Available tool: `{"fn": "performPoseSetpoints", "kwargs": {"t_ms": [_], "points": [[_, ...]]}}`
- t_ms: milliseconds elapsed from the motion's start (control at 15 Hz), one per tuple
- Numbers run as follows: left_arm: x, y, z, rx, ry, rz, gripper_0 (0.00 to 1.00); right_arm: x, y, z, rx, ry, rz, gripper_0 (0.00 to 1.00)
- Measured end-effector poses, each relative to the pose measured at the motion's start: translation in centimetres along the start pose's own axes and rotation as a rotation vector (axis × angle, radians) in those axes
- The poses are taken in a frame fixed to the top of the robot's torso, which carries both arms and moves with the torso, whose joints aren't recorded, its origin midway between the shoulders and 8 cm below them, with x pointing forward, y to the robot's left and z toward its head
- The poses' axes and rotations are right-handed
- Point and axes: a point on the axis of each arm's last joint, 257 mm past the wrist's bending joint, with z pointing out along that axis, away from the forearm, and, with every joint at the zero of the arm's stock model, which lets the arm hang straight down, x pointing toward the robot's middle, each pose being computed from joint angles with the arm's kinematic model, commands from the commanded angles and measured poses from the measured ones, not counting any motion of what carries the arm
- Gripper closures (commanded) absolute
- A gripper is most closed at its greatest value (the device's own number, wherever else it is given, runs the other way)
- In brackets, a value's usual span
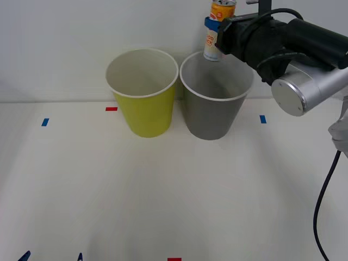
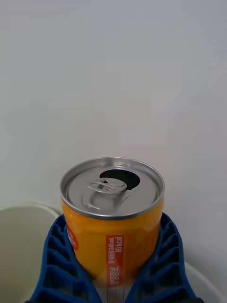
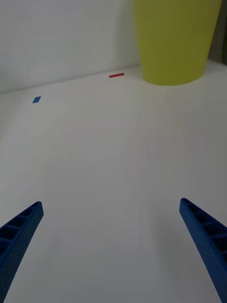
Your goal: Put cans in the gray bin and PET bottles in the light green bin.
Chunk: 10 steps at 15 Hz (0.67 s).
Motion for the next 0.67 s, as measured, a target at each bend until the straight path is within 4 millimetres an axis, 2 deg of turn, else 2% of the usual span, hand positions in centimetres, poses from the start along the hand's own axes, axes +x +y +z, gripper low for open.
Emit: {"fn": "performPoseSetpoints", "kwargs": {"t_ms": [133, 200, 333, 667], "points": [[0.0, 0.0, 0.0, 0.0, 0.0, 0.0, 0.0, -0.1, -0.2, 0.2, 0.006, -0.004, -0.014, 1.0], [0.0, 0.0, 0.0, 0.0, 0.0, 0.0, 0.0, -0.1, -0.2, 0.2, 0.007, -0.003, -0.019, 0.8], [0.0, 0.0, 0.0, 0.0, 0.0, 0.0, 0.0, 0.0, -0.4, 0.2, 0.012, -0.002, -0.029, 0.0], [0.0, 0.0, 0.0, 0.0, 0.0, 0.0, 0.0, 1.0, -0.9, 0.0, 0.02, 0.017, -0.036, 0.0]]}}
